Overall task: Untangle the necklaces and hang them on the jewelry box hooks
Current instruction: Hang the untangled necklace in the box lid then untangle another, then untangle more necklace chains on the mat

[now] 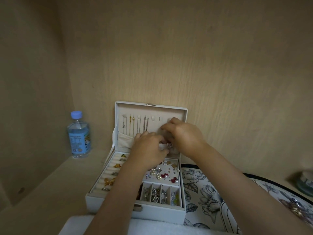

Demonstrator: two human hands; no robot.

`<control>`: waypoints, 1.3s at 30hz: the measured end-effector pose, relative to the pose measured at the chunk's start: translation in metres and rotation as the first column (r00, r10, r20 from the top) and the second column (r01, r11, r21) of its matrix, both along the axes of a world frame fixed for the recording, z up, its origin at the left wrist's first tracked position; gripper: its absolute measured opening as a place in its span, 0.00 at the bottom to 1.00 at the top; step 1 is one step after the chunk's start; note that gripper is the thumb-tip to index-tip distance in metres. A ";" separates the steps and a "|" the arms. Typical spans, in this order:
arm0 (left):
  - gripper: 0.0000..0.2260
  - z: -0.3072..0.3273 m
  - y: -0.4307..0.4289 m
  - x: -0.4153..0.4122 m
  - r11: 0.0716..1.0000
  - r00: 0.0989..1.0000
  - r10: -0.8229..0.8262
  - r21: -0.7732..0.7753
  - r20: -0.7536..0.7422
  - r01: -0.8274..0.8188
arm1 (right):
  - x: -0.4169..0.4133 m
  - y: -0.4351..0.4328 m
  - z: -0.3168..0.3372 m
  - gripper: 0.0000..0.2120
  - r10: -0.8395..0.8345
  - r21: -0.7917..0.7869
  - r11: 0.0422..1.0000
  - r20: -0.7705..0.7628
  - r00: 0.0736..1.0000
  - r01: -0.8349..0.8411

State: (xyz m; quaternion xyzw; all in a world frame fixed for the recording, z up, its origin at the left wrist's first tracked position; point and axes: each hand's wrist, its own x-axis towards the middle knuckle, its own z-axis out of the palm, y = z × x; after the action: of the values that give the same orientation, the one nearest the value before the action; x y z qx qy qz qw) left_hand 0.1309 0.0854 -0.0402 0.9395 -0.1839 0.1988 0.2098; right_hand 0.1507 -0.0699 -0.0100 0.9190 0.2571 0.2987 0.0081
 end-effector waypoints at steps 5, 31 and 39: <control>0.14 0.001 0.002 0.000 1.000 0.999 -0.024 0.002 -0.046 0.024 | -0.024 -0.009 -0.010 0.06 -0.080 0.154 0.986 0.068 0.994 0.069; 0.14 0.001 0.005 0.001 0.998 0.994 -0.066 -0.027 -0.090 0.063 | -0.012 -0.005 -0.010 0.09 -0.081 -0.112 0.991 -0.127 0.989 0.067; 0.14 0.001 0.006 0.000 0.997 0.996 -0.070 -0.033 -0.062 0.069 | -0.027 -0.016 -0.003 0.15 0.067 0.277 0.961 -0.281 0.957 0.014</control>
State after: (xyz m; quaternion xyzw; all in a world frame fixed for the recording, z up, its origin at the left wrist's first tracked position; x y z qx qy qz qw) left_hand 0.1313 0.0911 -0.0388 0.9350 -0.2066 0.1643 0.2369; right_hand 0.1233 -0.0862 -0.0131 0.9412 0.2236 0.1947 -0.1618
